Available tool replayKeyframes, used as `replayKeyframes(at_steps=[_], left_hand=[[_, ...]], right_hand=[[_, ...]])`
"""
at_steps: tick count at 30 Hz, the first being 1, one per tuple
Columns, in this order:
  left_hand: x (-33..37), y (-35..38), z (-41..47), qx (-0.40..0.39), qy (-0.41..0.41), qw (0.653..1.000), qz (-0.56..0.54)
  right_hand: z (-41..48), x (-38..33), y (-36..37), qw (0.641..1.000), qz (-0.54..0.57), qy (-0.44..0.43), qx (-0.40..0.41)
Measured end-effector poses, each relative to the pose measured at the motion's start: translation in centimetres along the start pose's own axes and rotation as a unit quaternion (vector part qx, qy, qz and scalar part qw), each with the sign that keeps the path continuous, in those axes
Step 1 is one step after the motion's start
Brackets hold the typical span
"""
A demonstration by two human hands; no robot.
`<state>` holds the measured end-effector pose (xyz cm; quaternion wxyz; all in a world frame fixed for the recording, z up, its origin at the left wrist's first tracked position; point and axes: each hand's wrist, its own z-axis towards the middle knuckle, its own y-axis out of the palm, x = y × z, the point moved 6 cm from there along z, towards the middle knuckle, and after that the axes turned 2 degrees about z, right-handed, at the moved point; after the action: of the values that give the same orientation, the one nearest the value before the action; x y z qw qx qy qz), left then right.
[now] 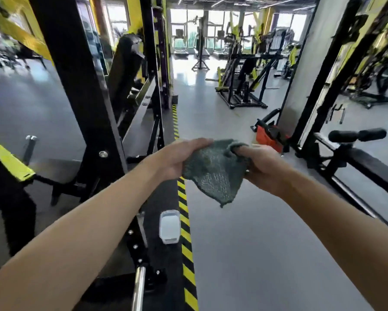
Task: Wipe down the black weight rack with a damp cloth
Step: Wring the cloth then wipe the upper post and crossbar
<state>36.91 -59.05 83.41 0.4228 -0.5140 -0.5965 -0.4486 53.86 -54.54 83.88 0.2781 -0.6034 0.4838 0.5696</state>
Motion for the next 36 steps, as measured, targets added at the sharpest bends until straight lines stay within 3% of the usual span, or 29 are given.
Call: replayKeyframes(at_steps=[5, 9, 12, 15, 20, 23, 25, 28, 32, 36], left_hand=[[3.2, 1.0, 10.0, 0.014, -0.006, 0.998, -0.067], [5.3, -0.3, 16.2, 0.048, -0.006, 0.989, -0.139], [6.5, -1.9, 20.3, 0.083, 0.005, 0.983, -0.166], [7.5, -3.9, 24.3, 0.121, 0.022, 0.975, -0.184], [9.4, -7.6, 31.4, 0.185, 0.045, 0.963, -0.193], [11.0, -9.3, 35.1, 0.245, 0.057, 0.948, -0.195], [11.9, -11.1, 36.8, 0.334, 0.091, 0.922, -0.174], [12.7, -14.0, 37.9, 0.444, 0.098, 0.889, -0.054], [12.3, -18.1, 39.5, 0.530, 0.035, 0.839, 0.121], [12.0, -22.6, 42.4, 0.560, 0.043, 0.812, 0.158]], right_hand=[[9.0, -0.7, -4.1, 0.991, -0.043, 0.128, -0.013], [16.0, 1.0, -5.5, 0.973, 0.100, 0.207, 0.027], [21.6, 4.3, -5.0, 0.948, 0.055, 0.305, -0.069], [27.0, 5.6, -3.5, 0.924, 0.017, 0.336, -0.180], [36.4, 2.6, -2.1, 0.907, 0.069, 0.305, -0.282], [42.8, -0.5, -3.1, 0.930, 0.052, 0.251, -0.264], [47.8, -2.5, -3.9, 0.959, 0.021, 0.180, -0.219], [54.4, -5.1, -3.9, 0.982, -0.065, 0.072, -0.163], [61.9, -6.7, -1.9, 0.977, -0.073, 0.071, -0.186], [69.6, -6.9, 1.8, 0.959, -0.198, 0.004, -0.205]])
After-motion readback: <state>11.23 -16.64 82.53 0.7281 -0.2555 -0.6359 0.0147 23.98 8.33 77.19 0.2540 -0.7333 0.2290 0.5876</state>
